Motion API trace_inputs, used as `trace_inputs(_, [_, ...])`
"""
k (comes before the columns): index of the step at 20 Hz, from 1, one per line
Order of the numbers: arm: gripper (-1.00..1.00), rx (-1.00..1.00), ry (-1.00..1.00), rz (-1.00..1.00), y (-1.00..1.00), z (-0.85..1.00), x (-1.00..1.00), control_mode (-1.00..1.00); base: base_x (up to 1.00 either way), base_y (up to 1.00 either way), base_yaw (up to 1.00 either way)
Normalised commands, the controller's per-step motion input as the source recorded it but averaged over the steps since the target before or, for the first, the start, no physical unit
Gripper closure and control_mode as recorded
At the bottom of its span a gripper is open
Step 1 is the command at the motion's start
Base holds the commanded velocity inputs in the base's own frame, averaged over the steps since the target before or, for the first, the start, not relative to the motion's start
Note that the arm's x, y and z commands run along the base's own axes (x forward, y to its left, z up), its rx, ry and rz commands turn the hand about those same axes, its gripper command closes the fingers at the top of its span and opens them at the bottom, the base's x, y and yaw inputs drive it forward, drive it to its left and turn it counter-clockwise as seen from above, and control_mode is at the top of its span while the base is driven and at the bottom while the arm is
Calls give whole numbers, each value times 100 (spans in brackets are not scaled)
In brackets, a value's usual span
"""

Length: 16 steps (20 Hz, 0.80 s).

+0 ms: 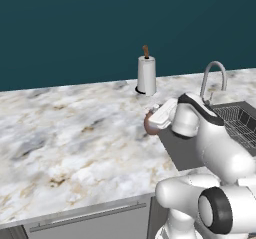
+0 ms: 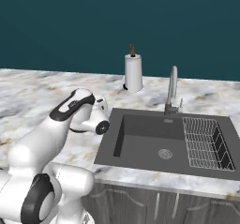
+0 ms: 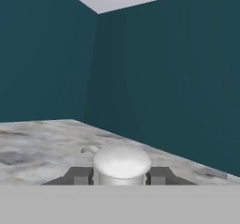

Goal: Locate and retrieve the soap dispenser and sponge from the cabinet. Place them next to the sink.

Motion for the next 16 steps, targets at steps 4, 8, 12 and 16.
trace_inputs(4, [100,-4,4,0,0,-21,22,-100,0,0,0])
trace_inputs(8, [100,-4,5,0,0,-19,23,-100,0,0,0])
trace_inputs(12, [100,-2,3,0,0,-23,25,-100,0,0,0])
trace_inputs(16, [100,0,2,0,0,-31,31,-100,0,0,0])
